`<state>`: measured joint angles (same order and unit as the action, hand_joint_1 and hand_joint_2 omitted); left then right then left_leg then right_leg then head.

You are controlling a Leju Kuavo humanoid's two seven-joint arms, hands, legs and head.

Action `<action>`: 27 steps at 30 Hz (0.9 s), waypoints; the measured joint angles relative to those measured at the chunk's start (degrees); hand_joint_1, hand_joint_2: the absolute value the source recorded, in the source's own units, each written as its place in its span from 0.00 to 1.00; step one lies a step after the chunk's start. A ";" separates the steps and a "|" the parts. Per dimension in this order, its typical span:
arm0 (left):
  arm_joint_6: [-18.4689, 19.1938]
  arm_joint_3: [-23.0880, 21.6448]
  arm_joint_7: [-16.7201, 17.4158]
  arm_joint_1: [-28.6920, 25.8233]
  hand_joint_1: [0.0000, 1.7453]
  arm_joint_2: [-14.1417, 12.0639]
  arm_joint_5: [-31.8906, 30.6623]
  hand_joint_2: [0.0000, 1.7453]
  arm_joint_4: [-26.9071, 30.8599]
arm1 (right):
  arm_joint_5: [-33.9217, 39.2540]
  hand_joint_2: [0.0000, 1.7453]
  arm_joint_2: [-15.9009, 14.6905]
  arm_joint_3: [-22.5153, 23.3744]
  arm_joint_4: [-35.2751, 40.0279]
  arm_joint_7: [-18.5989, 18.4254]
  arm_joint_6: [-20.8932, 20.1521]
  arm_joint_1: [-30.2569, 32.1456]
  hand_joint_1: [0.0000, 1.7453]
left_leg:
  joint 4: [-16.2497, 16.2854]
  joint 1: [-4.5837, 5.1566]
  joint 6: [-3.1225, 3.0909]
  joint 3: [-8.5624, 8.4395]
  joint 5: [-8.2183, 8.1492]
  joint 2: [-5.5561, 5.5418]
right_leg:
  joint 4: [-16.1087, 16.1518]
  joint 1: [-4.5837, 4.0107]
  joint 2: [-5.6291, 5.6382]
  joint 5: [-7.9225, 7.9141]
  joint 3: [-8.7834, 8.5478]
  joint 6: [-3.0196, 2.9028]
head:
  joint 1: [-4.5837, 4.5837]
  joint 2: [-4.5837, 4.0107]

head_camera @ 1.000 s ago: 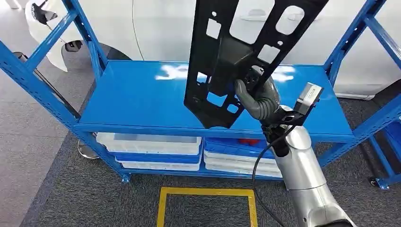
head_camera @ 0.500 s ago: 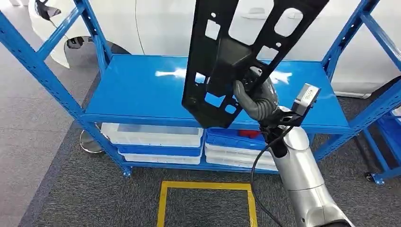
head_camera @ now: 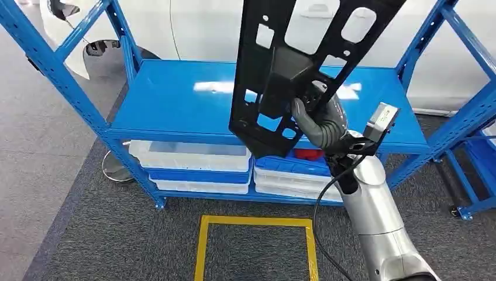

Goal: Take the parts from the cabinet and place them on the table.

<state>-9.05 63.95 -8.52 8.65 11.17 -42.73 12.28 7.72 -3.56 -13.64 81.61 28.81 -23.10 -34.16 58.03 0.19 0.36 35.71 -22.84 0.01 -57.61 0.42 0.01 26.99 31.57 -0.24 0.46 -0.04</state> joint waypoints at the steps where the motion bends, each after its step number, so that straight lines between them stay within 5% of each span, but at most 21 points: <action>1: 0.00 0.00 0.02 -0.02 0.00 0.00 -0.02 1.00 0.00 | -0.06 1.00 0.00 0.00 -0.02 0.04 -0.02 -0.14 1.00 | 0.65 -0.30 0.30 0.27 -1.03 -0.09 | 0.18 0.23 -0.31 -0.48 0.14 -0.36 | 0.00 0.00; 4: -0.02 0.00 0.04 -0.03 0.00 0.00 -0.02 1.00 0.00 | -0.15 1.00 0.02 0.00 -0.11 0.15 -0.07 -0.30 1.00 | 11.94 -0.58 1.23 4.28 -9.53 -0.06 | 0.18 0.19 -0.31 -1.59 1.64 -0.98 | 0.26 0.00; 6: -0.02 0.00 0.02 -0.09 0.00 0.00 0.00 1.00 0.00 | -0.26 1.00 0.02 0.00 -0.28 0.15 -0.09 -0.22 1.00 | 18.34 -0.74 1.54 5.93 -11.64 -0.06 | 0.09 0.16 -0.30 -2.36 2.70 -0.89 | 0.37 0.00; 8: -0.02 0.00 0.02 -0.12 0.00 0.00 -0.02 1.00 0.00 | -0.26 1.00 0.02 0.00 -0.33 0.15 -0.11 -0.15 1.00 | 14.06 -0.81 1.45 2.47 -8.74 -0.05 | 0.06 0.16 -0.28 -3.00 3.48 -0.68 | 0.37 0.00; 10: 0.02 0.00 -0.02 -0.08 0.00 0.00 -0.02 1.00 0.00 | -0.26 1.00 0.02 0.00 -0.33 0.20 -0.11 -0.17 1.00 | 2.54 -0.80 0.89 -4.84 -5.09 -0.08 | -0.01 0.15 -0.24 -3.45 3.79 -0.33 | 0.37 0.02; 11: 0.04 0.00 -0.11 -0.01 0.00 -0.04 -0.02 1.00 0.00 | -0.28 1.00 0.04 0.00 -0.33 0.24 -0.09 -0.18 1.00 | -1.10 -0.61 0.47 -6.78 -6.10 -0.11 | -0.03 -0.02 -0.27 -3.66 3.98 -0.02 | 0.35 0.00; 14: 0.15 0.00 -0.13 -0.18 0.00 -0.09 -0.02 1.00 0.00 | -0.44 1.00 0.15 -0.02 -0.31 0.28 -0.04 -0.12 1.00 | -0.98 -0.14 -0.04 -6.08 -5.12 -0.13 | 0.14 0.13 -0.31 -4.66 4.25 1.05 | 0.55 0.02; 16: 0.24 0.00 -0.13 -0.20 0.00 -0.02 -0.04 1.00 0.00 | -0.55 1.00 0.15 0.00 -0.26 0.28 0.00 0.01 1.00 | -1.94 -0.83 -1.12 -5.89 -3.90 0.17 | -0.04 0.15 -0.25 -4.47 4.53 1.72 | 0.48 0.00; 17: 0.33 0.00 -0.13 -0.12 0.00 -0.04 -0.04 1.00 0.00 | -0.55 1.00 0.15 0.00 -0.13 0.28 0.04 0.03 1.00 | -2.09 -0.66 -1.57 -5.53 -3.38 0.23 | -1.77 0.16 -0.13 -2.35 5.30 1.96 | 0.44 0.02; 19: 0.50 0.00 -0.11 -0.12 0.00 -0.02 -0.09 1.00 0.00 | -0.61 1.00 0.15 0.02 -0.11 0.29 0.11 0.23 1.00 | -1.95 -0.54 -1.91 -4.26 -2.62 0.30 | -10.93 0.30 -0.06 3.43 8.85 2.30 | 0.28 0.00; 21: 0.50 0.00 -0.09 -0.17 0.00 -0.02 -0.33 1.00 0.00 | -0.61 1.00 0.15 0.02 -0.11 0.24 0.13 0.82 1.00 | -1.69 -0.46 -1.91 -2.98 -1.86 0.31 | -18.29 0.34 -0.06 6.52 11.20 2.53 | 0.26 0.00; 23: 0.52 0.00 -0.04 -0.22 0.00 -0.02 -0.37 1.00 0.00 | -0.70 1.00 0.15 0.02 -0.04 0.22 0.15 1.15 1.00 | -1.17 -0.46 -1.78 -1.84 -1.38 0.27 | -15.14 0.34 -0.07 4.66 8.25 2.47 | 0.26 0.00; 25: 0.57 0.00 -0.04 -0.22 0.00 0.00 -0.39 1.00 -0.02 | -0.72 1.00 0.11 0.09 0.28 0.17 0.26 1.12 1.00 | -0.51 -0.45 -1.48 -1.12 -1.14 0.21 | -4.16 0.30 -0.08 0.85 1.32 2.00 | 0.28 0.02; 26: 0.57 0.00 -0.04 -0.21 0.00 0.00 -0.39 1.00 0.00 | -0.70 1.00 0.11 0.09 0.55 0.17 0.28 1.09 1.00 | -0.24 -0.44 -1.27 -0.78 -1.02 0.22 | -0.06 0.19 -0.08 1.57 -0.73 1.50 | 0.33 0.00; 27: 0.57 0.00 -0.07 -0.13 0.00 0.00 -0.39 1.00 -0.02 | -0.72 1.00 0.13 0.09 0.68 0.17 0.28 1.13 1.00 | 0.09 -0.08 -0.93 -0.48 -0.84 0.22 | -0.16 -0.28 -0.07 0.65 -0.46 1.19 | 0.39 0.02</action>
<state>-8.48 63.95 -8.59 8.52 11.17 -43.12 12.26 6.99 -3.43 -13.55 82.29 28.98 -22.82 -33.03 58.12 0.11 -0.57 35.23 -23.68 0.23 -57.77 0.14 -0.06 27.64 31.11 0.94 0.85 -0.02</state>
